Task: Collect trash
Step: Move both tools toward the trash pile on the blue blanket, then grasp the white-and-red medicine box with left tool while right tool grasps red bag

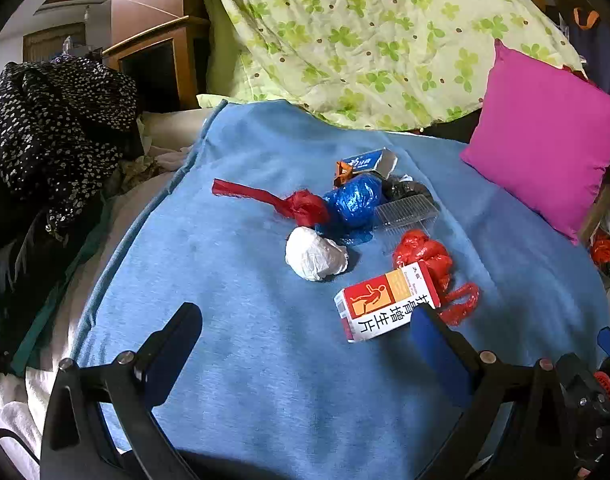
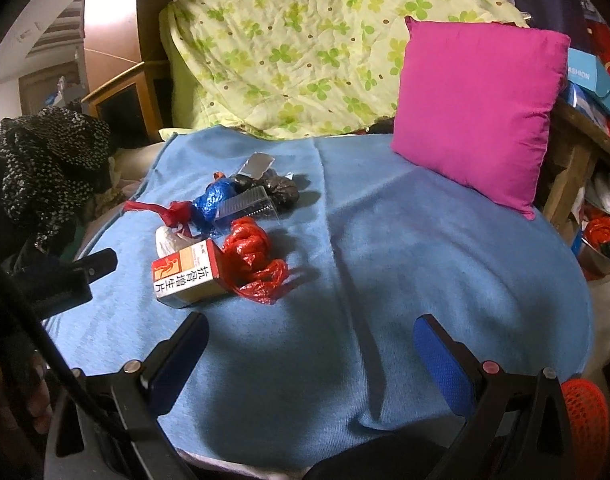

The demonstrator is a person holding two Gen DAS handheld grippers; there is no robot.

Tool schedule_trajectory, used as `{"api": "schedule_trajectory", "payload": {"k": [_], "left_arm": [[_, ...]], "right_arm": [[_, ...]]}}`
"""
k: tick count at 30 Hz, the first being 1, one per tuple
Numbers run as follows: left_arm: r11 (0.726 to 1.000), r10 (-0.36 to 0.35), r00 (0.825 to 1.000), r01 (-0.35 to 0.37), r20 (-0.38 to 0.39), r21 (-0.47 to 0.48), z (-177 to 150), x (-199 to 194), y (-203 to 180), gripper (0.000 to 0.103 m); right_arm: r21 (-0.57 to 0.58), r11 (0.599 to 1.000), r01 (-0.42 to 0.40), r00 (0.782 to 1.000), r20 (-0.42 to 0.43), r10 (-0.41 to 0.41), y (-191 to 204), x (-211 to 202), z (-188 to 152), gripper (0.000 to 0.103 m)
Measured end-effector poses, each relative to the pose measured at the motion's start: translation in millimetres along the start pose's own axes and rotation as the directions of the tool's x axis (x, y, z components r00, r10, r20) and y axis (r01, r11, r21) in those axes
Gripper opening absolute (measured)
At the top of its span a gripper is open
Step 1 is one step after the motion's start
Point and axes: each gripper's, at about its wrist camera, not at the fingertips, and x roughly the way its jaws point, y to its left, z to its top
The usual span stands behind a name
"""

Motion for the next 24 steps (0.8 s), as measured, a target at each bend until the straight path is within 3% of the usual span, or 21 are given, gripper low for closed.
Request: {"api": "schedule_trajectory", "payload": {"k": [14,19,24], "left_arm": [[1.0,-0.012,1.0,0.012,-0.002,-0.017,1.0,5.2,1.7,0.103],[0.996,-0.074,0.997,0.074,0.001,-0.052,-1.1,6.2,22.1,0.103],[0.986,-0.162,0.985,0.163,-0.057,0.024,0.1,25.6,10.3,0.103]], "right_arm": [[0.019,1.0,0.016,1.0,-0.016,-0.015,-9.9,8.9,-3.2,0.103],[0.056,0.998,0.013,1.0,-0.023,-0.012,-20.5,10.3,-3.5,0.103],[0.083,0.997,-0.003,0.999,-0.043,0.007,-24.2,18.3,-4.3,0.103]]}}
